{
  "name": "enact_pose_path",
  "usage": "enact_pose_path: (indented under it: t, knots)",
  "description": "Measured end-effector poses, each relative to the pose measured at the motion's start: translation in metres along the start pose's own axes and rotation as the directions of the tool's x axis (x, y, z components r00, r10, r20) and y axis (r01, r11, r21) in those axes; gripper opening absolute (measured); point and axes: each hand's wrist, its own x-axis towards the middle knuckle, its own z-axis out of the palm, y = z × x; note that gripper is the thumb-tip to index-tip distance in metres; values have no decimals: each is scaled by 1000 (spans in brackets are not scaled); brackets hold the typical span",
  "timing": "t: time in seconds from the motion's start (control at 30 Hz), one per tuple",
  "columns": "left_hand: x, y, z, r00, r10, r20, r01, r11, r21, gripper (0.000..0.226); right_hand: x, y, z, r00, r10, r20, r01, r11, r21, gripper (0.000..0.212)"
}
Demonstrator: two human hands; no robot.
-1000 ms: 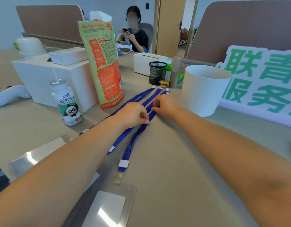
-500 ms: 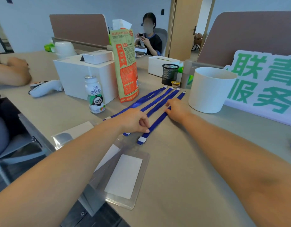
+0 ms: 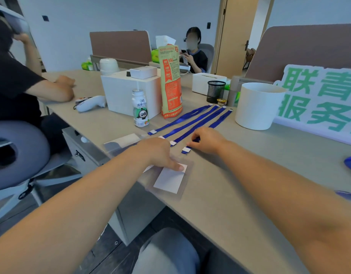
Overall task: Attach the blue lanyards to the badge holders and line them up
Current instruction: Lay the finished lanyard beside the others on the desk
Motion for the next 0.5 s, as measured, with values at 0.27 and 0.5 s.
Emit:
enact_pose_path:
  t: [0.27, 0.5]
  knots:
    - [-44, 11, 13, 995, -93, -31, 94, 995, 36, 57, -14, -15, 8, 998, 60, 12, -60, 996, 60, 31]
    - [-56, 22, 20, 988, -138, -70, 141, 989, 43, 74, -16, -15, 9, 997, 79, 19, -80, 993, 92, 34]
